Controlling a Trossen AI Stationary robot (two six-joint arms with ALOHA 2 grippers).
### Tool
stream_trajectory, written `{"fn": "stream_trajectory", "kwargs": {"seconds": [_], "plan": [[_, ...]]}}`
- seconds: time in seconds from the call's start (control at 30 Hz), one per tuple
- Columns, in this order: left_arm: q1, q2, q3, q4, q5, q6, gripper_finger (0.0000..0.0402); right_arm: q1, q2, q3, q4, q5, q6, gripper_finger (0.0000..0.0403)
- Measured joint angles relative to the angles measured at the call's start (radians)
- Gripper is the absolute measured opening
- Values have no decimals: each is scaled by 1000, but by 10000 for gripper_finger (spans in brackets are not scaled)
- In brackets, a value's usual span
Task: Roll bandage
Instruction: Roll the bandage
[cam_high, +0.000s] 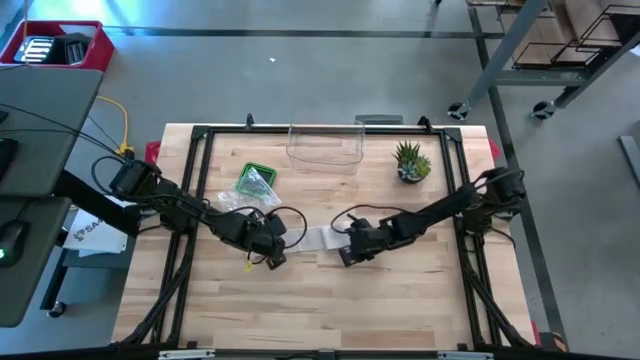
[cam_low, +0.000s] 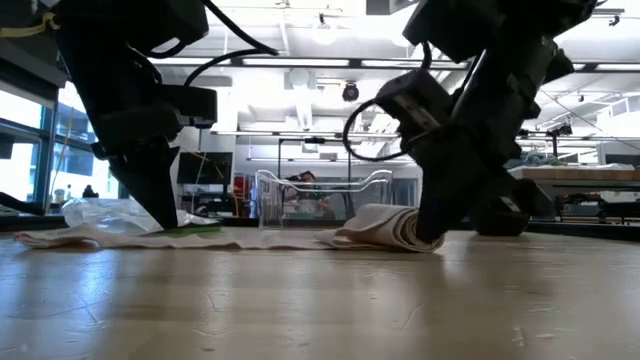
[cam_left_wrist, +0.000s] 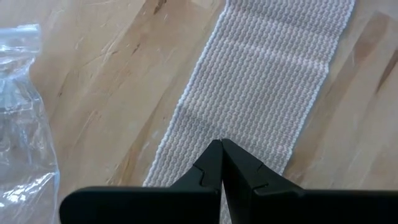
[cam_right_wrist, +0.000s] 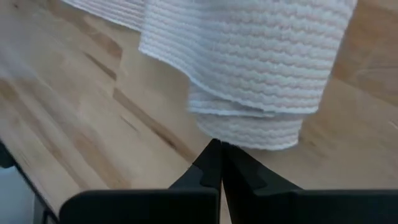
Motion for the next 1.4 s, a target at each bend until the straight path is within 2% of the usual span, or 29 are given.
{"fn": "stream_trajectory", "kwargs": {"seconds": [0.27, 0.53, 0.67, 0.87, 1.1, 1.23, 1.4], "plan": [[0, 10, -25, 42, -34, 0, 0, -20, 9, 0, 33, 15, 16, 0], [-2, 43, -23, 47, -5, 8, 0, -58, 9, 1, 85, 58, 35, 0], [-2, 45, -22, 50, 10, 5, 0, -69, 8, 10, 89, -3, 1, 0], [-2, -12, -14, 31, 16, 7, 0, -51, -23, 13, 49, -64, -73, 0], [5, -105, -12, -8, 46, 120, 0, -60, -100, 13, -78, -31, -168, 0], [83, -140, -10, 21, 3, 161, 0, -69, -131, 13, -106, -15, -220, 0], [328, -68, 19, 178, 78, 398, 0, -67, -131, 13, -100, -12, -276, 0]]}}
